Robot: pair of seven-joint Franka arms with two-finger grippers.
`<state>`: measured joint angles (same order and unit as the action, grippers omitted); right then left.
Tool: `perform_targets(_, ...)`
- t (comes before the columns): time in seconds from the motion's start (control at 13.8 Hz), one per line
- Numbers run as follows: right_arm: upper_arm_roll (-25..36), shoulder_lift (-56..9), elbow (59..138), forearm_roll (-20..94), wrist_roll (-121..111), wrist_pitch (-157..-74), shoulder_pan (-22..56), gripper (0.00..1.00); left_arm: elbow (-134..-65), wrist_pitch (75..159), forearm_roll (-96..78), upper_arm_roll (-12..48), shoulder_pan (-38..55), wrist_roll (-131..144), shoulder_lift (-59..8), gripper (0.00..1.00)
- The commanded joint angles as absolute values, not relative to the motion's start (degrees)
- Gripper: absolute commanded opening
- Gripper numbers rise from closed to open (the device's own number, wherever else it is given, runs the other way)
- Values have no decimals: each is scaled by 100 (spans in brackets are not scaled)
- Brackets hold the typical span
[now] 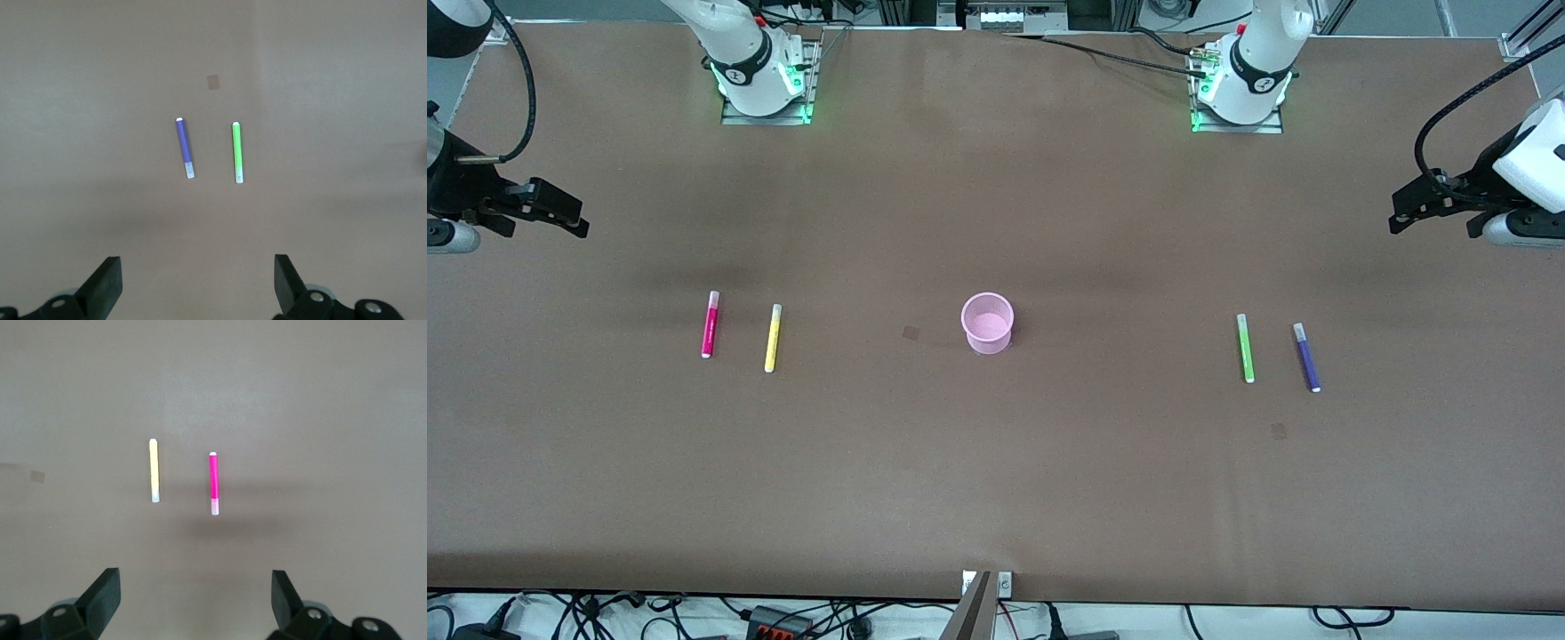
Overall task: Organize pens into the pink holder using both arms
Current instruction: 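Reach both grippers down to the magenta and purple pens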
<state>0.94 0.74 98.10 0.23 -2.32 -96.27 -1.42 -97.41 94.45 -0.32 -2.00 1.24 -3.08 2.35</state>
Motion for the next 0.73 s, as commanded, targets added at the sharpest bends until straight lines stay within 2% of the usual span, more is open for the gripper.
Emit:
perform_targets(0.0,9,176,9835,-9,-149,-9554,-211,100,-9554,9316,53,-229,141,-413,141,100)
perform_targets(0.65,0,18,9835,-18,-158,-9606,-193,100,-9528,9308,-17,-237,132,-325,-8,100)
